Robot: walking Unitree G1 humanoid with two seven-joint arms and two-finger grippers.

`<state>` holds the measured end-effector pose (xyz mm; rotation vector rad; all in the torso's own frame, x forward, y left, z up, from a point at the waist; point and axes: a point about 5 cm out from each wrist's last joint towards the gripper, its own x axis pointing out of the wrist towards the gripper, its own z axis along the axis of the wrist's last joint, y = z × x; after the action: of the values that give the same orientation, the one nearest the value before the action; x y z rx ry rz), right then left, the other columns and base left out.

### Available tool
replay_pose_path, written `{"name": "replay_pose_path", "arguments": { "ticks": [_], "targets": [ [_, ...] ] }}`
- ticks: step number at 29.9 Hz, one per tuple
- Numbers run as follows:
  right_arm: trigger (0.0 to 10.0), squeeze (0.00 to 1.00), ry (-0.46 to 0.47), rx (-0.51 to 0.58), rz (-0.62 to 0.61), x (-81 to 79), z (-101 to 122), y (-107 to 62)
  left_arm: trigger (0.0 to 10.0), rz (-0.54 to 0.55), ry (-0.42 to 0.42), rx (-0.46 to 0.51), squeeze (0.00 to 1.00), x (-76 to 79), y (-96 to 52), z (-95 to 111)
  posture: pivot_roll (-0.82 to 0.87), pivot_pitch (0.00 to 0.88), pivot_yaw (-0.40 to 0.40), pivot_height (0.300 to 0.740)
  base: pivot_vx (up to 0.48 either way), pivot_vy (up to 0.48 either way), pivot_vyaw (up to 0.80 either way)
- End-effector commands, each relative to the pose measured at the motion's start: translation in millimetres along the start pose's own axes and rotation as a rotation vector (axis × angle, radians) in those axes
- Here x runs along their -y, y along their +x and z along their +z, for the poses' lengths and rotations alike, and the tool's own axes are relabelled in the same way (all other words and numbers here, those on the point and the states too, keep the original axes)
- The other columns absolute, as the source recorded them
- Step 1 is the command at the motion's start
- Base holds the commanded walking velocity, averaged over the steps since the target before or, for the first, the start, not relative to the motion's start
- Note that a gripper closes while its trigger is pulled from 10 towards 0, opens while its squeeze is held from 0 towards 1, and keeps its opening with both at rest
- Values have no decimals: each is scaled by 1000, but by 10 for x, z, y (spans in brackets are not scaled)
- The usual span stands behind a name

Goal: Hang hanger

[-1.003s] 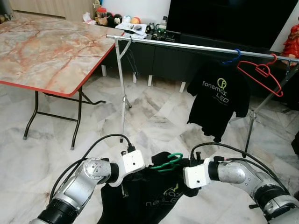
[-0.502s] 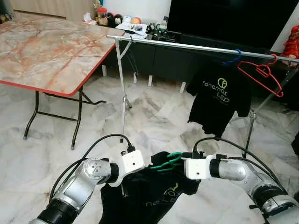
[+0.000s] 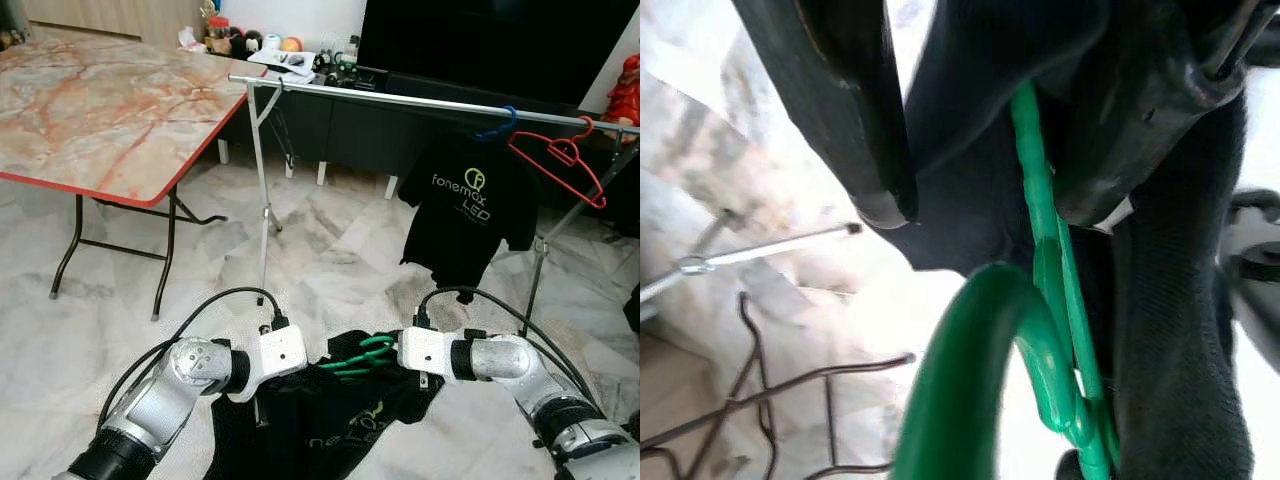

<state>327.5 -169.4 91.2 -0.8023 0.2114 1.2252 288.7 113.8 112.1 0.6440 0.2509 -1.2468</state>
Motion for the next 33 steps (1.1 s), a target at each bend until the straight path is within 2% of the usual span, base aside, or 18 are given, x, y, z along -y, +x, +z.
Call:
{"name": "replay_pose_path", "arguments": {
  "ticks": [1,8,14,16,21,28,33],
  "targets": [
    [10000,0,27,-2,4,-16,-38,-34,10000,-23,71,53,0,16,4,141,134,73,-128,740,0,0,0],
    [10000,0,68,40,62,-21,-5,-36,10000,-58,110,60,0,44,-8,166,137,78,-130,740,0,0,0],
    [10000,0,172,105,149,-39,10,-55,10000,-60,114,66,0,49,9,166,136,83,-132,740,0,0,0],
    [10000,0,232,133,215,-64,4,-77,10000,-57,111,68,0,48,14,165,136,83,-133,740,0,0,0],
    [10000,0,236,104,314,-166,-64,-125,10000,-52,107,69,0,42,19,159,135,85,-132,740,0,0,0],
    [10000,0,238,156,177,-72,-3,-84,10000,-45,102,68,0,30,30,151,136,84,-128,740,0,0,0],
    [10000,0,248,179,152,-54,19,-68,10000,-43,101,67,0,29,30,151,139,84,-127,740,0,0,0]
  ]
}}
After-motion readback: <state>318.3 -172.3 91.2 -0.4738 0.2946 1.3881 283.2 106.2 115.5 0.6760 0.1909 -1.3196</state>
